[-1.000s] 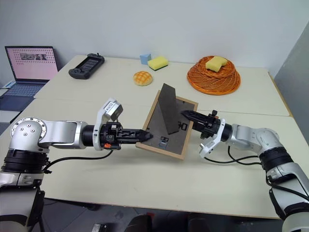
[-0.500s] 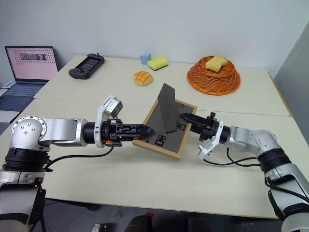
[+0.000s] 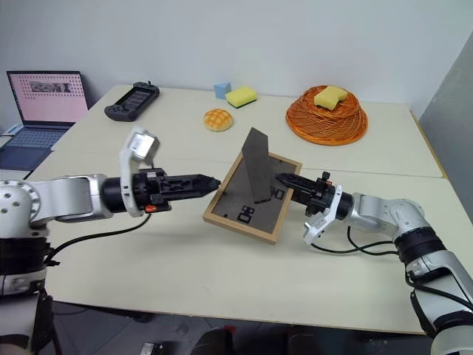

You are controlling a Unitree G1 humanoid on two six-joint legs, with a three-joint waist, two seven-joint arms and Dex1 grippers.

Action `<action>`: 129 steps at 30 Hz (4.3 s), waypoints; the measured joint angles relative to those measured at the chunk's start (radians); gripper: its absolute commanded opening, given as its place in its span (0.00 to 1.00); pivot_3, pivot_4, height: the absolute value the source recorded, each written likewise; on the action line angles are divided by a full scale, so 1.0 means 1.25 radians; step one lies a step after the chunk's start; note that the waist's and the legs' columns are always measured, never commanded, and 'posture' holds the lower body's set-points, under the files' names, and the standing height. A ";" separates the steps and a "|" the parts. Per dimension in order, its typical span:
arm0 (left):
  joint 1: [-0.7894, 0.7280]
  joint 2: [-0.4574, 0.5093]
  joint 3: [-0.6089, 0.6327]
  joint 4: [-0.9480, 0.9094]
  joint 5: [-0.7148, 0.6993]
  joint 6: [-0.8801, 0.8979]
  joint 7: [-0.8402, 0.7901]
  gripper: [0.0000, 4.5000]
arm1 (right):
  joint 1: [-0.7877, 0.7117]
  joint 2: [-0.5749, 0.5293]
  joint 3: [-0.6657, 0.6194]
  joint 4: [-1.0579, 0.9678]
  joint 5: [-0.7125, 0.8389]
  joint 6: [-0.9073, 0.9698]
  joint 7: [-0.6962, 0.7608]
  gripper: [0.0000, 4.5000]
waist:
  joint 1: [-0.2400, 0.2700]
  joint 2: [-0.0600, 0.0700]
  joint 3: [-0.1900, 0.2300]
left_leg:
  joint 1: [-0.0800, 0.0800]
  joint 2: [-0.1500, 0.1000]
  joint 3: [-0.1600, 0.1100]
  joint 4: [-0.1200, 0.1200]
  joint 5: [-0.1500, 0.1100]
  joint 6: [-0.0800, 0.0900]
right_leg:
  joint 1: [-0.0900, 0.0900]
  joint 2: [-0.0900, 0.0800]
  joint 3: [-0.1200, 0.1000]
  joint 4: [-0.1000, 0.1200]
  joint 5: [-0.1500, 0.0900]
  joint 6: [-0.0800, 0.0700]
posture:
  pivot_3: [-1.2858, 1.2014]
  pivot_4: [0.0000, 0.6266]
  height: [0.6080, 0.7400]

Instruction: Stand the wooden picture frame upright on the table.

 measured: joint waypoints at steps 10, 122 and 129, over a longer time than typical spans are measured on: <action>0.282 -0.079 0.083 -0.364 0.455 -0.302 -0.104 0.81 | -0.021 0.096 -0.021 0.133 0.407 0.086 0.329 0.32 | -0.003 0.000 0.000 | 0.001 0.001 0.001 0.000 -0.001 0.002 | 0.002 0.000 0.000 -0.001 0.000 0.000 | 0.52 0.24 1.00; 0.224 -0.126 0.039 -0.356 0.513 -0.238 -0.137 0.81 | 0.298 0.337 -0.275 -0.348 1.150 1.255 1.007 0.32 | -0.013 -0.001 -0.001 | 0.010 0.002 0.001 -0.011 -0.002 0.003 | 0.010 0.003 0.000 -0.011 -0.001 0.000 | 0.52 0.24 1.00; 0.235 -0.124 0.038 -0.355 0.547 -0.238 -0.153 0.81 | 0.299 0.338 -0.276 -0.349 1.150 1.257 1.007 0.32 | -0.013 -0.001 -0.001 | 0.010 0.002 0.001 -0.011 -0.002 0.003 | 0.010 0.003 0.000 -0.012 -0.001 0.000 | 0.52 0.24 1.00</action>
